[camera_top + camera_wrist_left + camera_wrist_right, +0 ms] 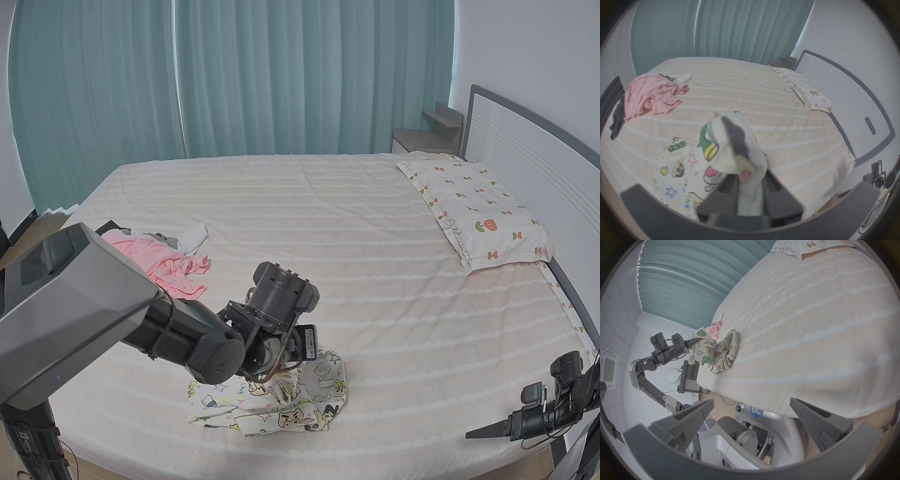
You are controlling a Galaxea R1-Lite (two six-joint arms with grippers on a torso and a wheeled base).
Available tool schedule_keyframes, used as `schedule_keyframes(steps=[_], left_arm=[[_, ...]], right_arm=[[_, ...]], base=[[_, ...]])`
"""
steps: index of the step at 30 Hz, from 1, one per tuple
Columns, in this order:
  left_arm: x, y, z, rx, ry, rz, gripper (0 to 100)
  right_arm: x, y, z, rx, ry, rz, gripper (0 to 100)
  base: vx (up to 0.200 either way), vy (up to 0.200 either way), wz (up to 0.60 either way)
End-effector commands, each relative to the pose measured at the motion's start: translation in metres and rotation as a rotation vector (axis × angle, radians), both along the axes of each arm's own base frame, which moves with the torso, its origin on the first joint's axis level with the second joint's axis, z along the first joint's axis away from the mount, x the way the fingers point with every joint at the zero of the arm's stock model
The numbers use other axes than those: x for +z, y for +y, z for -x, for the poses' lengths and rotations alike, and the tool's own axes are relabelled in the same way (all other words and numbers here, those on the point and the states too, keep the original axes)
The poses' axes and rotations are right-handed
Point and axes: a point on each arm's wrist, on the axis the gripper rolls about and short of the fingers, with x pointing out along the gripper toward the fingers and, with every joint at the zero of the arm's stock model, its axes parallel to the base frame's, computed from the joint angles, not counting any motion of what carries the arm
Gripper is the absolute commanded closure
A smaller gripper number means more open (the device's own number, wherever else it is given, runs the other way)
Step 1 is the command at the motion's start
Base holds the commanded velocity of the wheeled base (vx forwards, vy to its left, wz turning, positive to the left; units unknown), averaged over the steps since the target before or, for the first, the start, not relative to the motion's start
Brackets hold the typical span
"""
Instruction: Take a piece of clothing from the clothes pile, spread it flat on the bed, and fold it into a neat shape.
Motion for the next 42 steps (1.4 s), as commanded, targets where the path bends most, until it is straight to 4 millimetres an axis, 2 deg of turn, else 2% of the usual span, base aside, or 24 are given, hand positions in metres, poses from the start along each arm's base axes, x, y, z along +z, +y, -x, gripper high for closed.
schedule_keyframes(steps=[1, 9, 12, 15, 19, 24, 27, 28, 30, 31, 33, 35, 39, 41, 42], left_arm=[[-0.003, -0.005, 0.002, -0.014, 0.006, 0.001, 0], [0.003, -0.001, 0.002, 0.039, 0.008, 0.041, 0], [0.017, 0.008, 0.004, 0.061, -0.012, 0.068, 0], [0.044, 0.036, 0.022, 0.107, -0.024, 0.132, 0], [0.055, 0.054, 0.043, 0.148, -0.032, 0.201, 0], [0.044, 0.071, 0.069, 0.199, -0.027, 0.311, 0], [0.036, 0.076, 0.074, 0.2, -0.023, 0.319, 0], [0.03, 0.078, 0.078, 0.217, -0.025, 0.352, 0], [0.03, 0.079, 0.078, 0.23, -0.032, 0.384, 0], [0.033, 0.079, 0.077, 0.253, -0.05, 0.461, 0], [0.033, 0.08, 0.079, 0.256, -0.059, 0.491, 0], [0.03, 0.083, 0.084, 0.24, -0.072, 0.518, 0], [0.025, 0.088, 0.086, 0.201, -0.074, 0.571, 0], [0.021, 0.09, 0.088, 0.196, -0.065, 0.57, 0], [0.017, 0.096, 0.088, 0.193, -0.053, 0.577, 0]], right_arm=[[-0.001, 0.001, 0.005, 0.0, 0.017, -0.005, 0], [-0.001, 0.001, 0.005, 0.0, 0.019, -0.006, 0], [-0.001, 0.001, 0.005, 0.0, 0.02, -0.006, 0], [-0.001, 0.001, 0.005, 0.0, 0.019, -0.006, 0], [0.0, 0.001, 0.005, 0.0, 0.014, -0.005, 0], [0.012, 0.002, 0.005, -0.005, -0.061, 0.017, 0], [0.021, 0.002, 0.006, -0.007, -0.119, 0.035, 0], [0.03, 0.005, 0.007, 0.003, -0.182, 0.054, 0], [0.034, 0.007, 0.007, 0.011, -0.2, 0.056, 0], [0.041, 0.012, 0.008, 0.021, -0.225, 0.049, 0], [0.048, 0.014, 0.001, 0.021, -0.25, 0.039, 0], [0.063, 0.022, -0.022, 0.015, -0.272, 0.021, 0], [0.077, 0.049, -0.061, 0.002, -0.256, 0.026, 0], [0.078, 0.056, -0.068, 0.003, -0.25, 0.029, 0], [0.079, 0.072, -0.085, 0.017, -0.246, 0.031, 0]], base=[[0.0, 0.0, 0.0], [0.0, 0.0, 0.0], [0.0, 0.0, 0.0], [0.0, 0.0, 0.0], [0.0, 0.0, 0.0], [-0.04, 0.0, 0.0], [-0.2, 0.0, 0.0], [-0.2, 0.0, 0.0], [0.0, 0.0, 0.0], [0.0, 0.0, 0.0], [0.0, 0.0, 0.0], [0.0, 0.0, 0.0], [0.0, 0.0, 0.0], [0.0, 0.0, 0.0], [0.0, 0.0, 0.0]])
